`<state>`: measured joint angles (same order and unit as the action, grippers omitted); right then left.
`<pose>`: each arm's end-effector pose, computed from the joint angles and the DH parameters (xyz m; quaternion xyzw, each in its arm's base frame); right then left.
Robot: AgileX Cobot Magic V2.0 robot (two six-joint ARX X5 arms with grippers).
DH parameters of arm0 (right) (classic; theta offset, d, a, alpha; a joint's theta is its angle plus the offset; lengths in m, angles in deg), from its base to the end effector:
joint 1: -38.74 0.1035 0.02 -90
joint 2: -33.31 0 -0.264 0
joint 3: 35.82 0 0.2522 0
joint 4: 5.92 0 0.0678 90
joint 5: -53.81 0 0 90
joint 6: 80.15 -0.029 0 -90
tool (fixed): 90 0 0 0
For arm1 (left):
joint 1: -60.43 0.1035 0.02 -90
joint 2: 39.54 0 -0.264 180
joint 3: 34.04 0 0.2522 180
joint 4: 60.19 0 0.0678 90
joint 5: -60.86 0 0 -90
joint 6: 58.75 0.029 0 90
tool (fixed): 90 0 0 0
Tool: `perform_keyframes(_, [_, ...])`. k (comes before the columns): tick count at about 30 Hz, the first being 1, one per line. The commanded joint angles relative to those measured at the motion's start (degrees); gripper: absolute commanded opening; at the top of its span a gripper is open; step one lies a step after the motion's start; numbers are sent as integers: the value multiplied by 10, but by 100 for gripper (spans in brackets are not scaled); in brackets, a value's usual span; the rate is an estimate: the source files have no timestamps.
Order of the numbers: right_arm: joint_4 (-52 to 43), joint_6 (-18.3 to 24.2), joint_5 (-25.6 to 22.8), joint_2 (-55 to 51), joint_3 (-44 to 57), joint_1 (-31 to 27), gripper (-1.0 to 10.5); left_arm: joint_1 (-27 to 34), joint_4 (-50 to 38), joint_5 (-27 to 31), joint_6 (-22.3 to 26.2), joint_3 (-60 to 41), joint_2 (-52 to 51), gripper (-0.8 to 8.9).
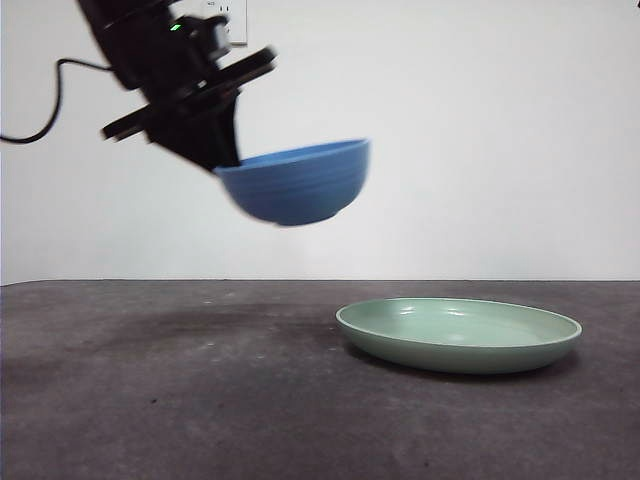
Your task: Pick up the blue bowl, put it on the green plate, put it on desk
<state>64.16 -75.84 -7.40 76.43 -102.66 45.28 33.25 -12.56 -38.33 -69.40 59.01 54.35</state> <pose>0.1201 0.0278 0.3179 0.0430 0.3755 0.2933 0.8782 0.3128 -0.1658 0.2910 -0.0165 0.4301 -0.2457 0.8685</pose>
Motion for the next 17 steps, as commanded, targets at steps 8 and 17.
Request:
perform_keyframes(8, [-5, -4, 1, 2, -11, 1, 372, -65, -16, -3, -25, 110, 95, 10])
perform_keyframes(17, [-5, -7, 1, 2, -11, 1, 372, -106, 17, 3, -24, 216, 232, 10])
